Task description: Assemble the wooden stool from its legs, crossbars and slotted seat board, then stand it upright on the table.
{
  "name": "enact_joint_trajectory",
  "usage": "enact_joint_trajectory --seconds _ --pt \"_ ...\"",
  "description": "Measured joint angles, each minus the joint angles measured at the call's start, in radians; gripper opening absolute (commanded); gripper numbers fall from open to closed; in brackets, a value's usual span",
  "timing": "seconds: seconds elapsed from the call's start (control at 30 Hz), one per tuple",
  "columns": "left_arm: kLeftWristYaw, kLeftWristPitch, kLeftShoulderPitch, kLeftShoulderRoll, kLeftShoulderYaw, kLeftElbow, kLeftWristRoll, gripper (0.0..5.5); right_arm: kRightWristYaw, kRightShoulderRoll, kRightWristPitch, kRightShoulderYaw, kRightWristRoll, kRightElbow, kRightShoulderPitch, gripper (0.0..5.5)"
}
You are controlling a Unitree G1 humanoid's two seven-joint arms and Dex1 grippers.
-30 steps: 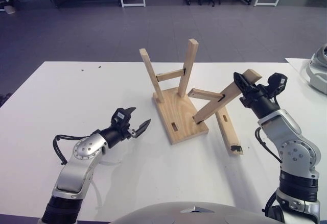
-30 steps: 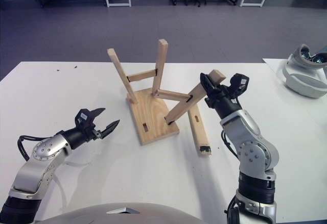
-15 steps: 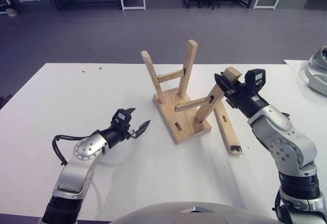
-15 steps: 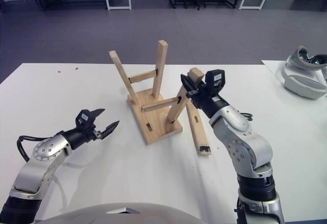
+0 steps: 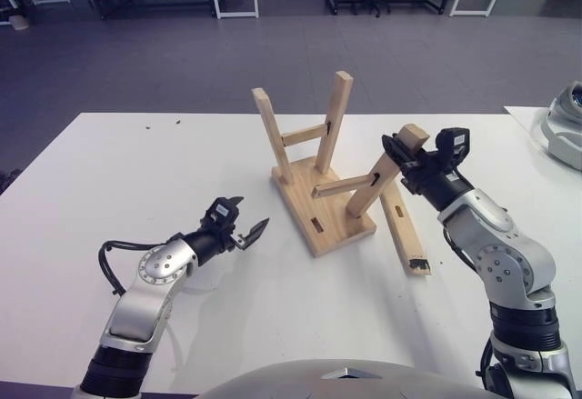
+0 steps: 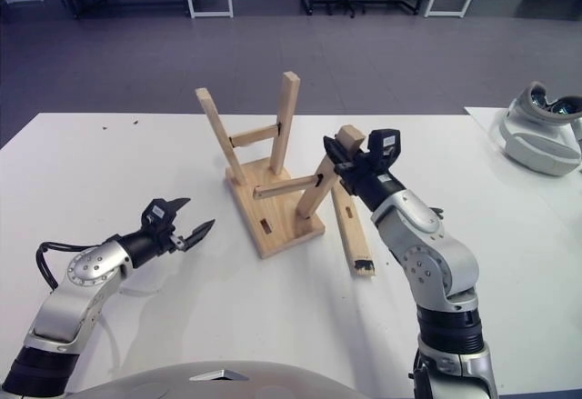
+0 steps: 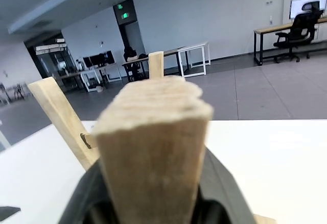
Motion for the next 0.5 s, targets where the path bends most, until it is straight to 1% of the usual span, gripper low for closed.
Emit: enact_joint_trajectory --seconds 0.03,0.07,0.13,0.2,0.37,0.43,0.47,0.5 --pt "0.0 -0.005 -0.002 -0.003 0.0 0.005 0.001 3.98 0.005 0.004 0.002 -0.012 0.008 0.007 -0.002 1.43" --pt "0.0 -0.005 -0.002 -0.004 0.0 0.007 0.002 3.98 0.009 0.011 0.011 -0.023 0.025 0.01 -0.005 1.64" --pt "0.0 -0.006 -0.006 -0.005 0.001 0.018 0.011 3.98 0.016 0.039 0.044 -0.017 0.033 0.023 0.018 1.99" --pt "0.0 -0.007 -0.01 -0.005 0.002 0.024 0.013 3.98 0.019 0.039 0.04 -0.035 0.032 0.014 0.017 2.35" --pt "0.0 -0.01 -0.01 -0.01 0.003 0.025 0.019 3.98 0.044 0.049 0.014 -0.068 0.046 -0.079 0.001 3.35" --pt "-0.001 -0.013 -0.01 -0.013 0.004 0.025 0.02 3.98 0.063 0.031 0.014 -0.1 0.084 -0.121 -0.007 3.7" --pt "-0.001 -0.014 -0.01 -0.013 0.005 0.025 0.02 3.98 0.067 0.016 0.015 -0.122 0.106 -0.132 -0.022 3.98" --pt "-0.001 -0.014 -0.01 -0.013 0.005 0.025 0.02 3.98 0.075 -0.017 0.015 -0.161 0.132 -0.146 -0.057 4.14"
